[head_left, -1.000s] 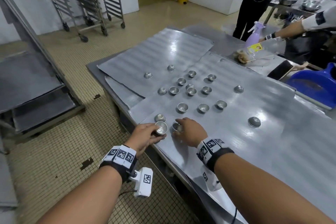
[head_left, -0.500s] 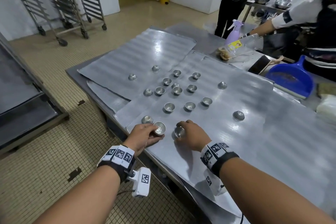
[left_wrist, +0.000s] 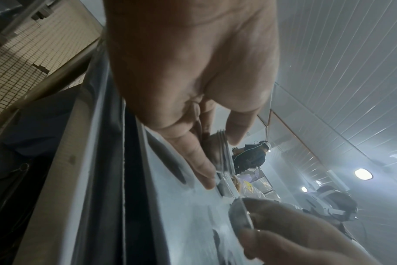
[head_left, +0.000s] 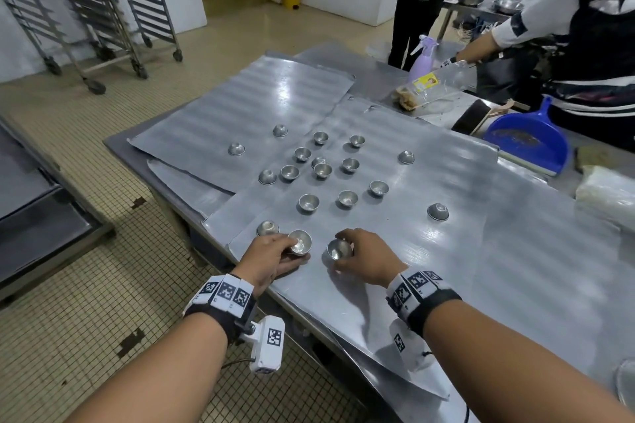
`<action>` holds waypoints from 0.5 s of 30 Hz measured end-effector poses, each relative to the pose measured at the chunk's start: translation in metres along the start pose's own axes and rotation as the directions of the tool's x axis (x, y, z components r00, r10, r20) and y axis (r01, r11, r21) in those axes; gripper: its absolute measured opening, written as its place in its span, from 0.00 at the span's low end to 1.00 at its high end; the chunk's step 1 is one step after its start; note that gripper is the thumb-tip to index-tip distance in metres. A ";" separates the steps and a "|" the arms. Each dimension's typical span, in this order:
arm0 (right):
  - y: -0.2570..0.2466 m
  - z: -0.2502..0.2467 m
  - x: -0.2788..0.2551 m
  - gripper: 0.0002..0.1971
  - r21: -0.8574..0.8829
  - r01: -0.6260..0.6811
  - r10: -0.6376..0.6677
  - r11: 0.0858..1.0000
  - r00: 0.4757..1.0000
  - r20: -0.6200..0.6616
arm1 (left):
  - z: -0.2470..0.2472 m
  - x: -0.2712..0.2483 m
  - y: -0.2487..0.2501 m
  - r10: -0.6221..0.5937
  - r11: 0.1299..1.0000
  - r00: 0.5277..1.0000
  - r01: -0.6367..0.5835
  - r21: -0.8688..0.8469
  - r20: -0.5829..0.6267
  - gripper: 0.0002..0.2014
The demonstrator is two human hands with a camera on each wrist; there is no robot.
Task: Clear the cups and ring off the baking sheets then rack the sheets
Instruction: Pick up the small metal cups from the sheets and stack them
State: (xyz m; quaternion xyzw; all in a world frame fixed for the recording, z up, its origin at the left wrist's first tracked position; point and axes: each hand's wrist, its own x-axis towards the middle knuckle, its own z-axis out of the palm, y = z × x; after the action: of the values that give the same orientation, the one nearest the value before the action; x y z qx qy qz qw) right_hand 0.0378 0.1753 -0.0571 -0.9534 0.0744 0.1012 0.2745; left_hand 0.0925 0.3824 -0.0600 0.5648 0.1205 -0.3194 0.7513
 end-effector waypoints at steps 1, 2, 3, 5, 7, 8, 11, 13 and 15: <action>-0.001 -0.002 -0.001 0.28 0.033 0.020 -0.019 0.999 0.999 -0.032 | 0.001 0.000 0.000 0.003 1.000 1.000 -0.003 0.003 0.003 0.10; -0.002 -0.004 -0.002 0.27 0.074 0.042 -0.037 0.996 0.997 -0.066 | 0.002 0.001 0.000 0.004 1.000 1.000 -0.004 0.006 0.005 0.10; -0.005 -0.006 -0.002 0.27 0.114 0.069 -0.057 0.991 0.993 -0.105 | 0.004 0.002 0.000 0.004 1.000 1.000 -0.004 0.006 0.006 0.09; -0.013 -0.010 -0.004 0.26 0.160 0.123 -0.096 0.979 0.982 -0.166 | 0.008 0.003 0.000 -0.004 1.000 1.000 0.004 0.003 0.009 0.11; -0.020 -0.011 -0.004 0.26 0.166 0.156 -0.124 0.974 0.974 -0.188 | 0.014 0.005 -0.001 -0.013 1.000 1.000 0.013 -0.010 0.022 0.15; -0.023 -0.011 -0.005 0.27 0.156 0.162 -0.133 0.974 0.974 -0.183 | 0.018 0.004 0.000 -0.014 1.000 0.999 0.014 -0.017 0.037 0.17; -0.024 -0.007 -0.006 0.28 0.105 0.147 -0.129 0.984 0.978 -0.165 | 0.032 0.006 -0.002 0.018 1.000 0.996 -0.018 0.009 0.086 0.18; -0.019 -0.007 -0.007 0.29 0.113 0.117 -0.094 0.987 0.976 -0.194 | 0.041 0.007 -0.003 0.048 0.996 0.992 -0.056 0.073 0.113 0.14; -0.012 -0.009 -0.009 0.30 0.121 0.094 -0.066 0.988 0.974 -0.216 | 0.047 0.009 -0.005 0.057 0.990 0.988 -0.074 0.120 0.144 0.10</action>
State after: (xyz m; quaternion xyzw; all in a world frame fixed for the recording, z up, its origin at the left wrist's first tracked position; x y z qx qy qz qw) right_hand 0.0330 0.1814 -0.0419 -0.9409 0.0710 -0.0168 0.3308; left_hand 0.0878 0.3350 -0.0532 0.5904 0.0284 -0.3403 0.7313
